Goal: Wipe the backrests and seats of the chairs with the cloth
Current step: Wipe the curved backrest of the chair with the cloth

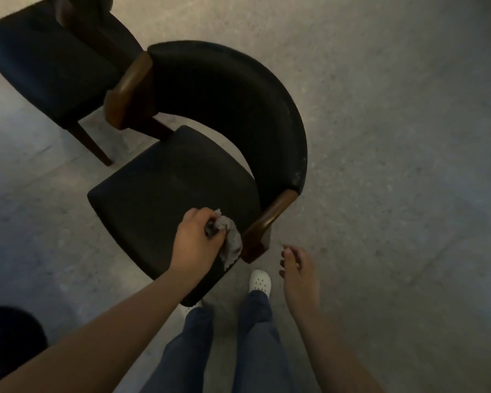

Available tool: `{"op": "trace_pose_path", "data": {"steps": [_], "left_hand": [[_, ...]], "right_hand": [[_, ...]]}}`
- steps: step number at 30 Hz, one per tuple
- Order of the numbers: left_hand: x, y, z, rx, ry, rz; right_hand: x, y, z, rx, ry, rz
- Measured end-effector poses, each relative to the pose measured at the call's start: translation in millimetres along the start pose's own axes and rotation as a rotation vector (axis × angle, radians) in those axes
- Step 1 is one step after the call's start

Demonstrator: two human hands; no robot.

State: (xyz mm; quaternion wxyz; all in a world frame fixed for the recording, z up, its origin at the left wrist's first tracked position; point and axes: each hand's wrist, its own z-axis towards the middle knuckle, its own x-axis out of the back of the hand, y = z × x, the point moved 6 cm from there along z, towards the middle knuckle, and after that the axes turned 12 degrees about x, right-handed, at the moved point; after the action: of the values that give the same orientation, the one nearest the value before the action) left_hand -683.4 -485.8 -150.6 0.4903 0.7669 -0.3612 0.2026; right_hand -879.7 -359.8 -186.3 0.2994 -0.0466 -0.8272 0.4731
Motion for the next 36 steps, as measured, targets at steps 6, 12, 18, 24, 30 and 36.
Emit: {"op": "trace_pose_path", "data": {"steps": [6, 12, 18, 24, 30, 36], "left_hand": [[-53.8, 0.3, 11.7, -0.018, -0.094, -0.030], [-87.1, -11.3, 2.8, -0.120, -0.314, -0.093], [-100.0, -16.5, 3.2, -0.143, -0.185, -0.125], [-109.4, -29.9, 18.8, -0.157, -0.194, -0.086], [-101.5, -46.8, 26.9, -0.119, -0.263, -0.149], [-96.6, -45.1, 21.0, -0.005, -0.320, -0.292]], "right_hand": [[-32.0, 21.1, 6.7, -0.032, -0.024, 0.114], [-39.4, 26.1, 10.7, -0.055, -0.011, 0.264], [-34.5, 23.7, 9.4, 0.011, 0.005, 0.231], [-36.1, 32.1, 8.4, -0.024, 0.035, 0.341], [-40.3, 34.0, 6.5, -0.035, 0.087, 0.335], [-39.7, 32.4, 7.7, 0.019, 0.089, 0.277]]}}
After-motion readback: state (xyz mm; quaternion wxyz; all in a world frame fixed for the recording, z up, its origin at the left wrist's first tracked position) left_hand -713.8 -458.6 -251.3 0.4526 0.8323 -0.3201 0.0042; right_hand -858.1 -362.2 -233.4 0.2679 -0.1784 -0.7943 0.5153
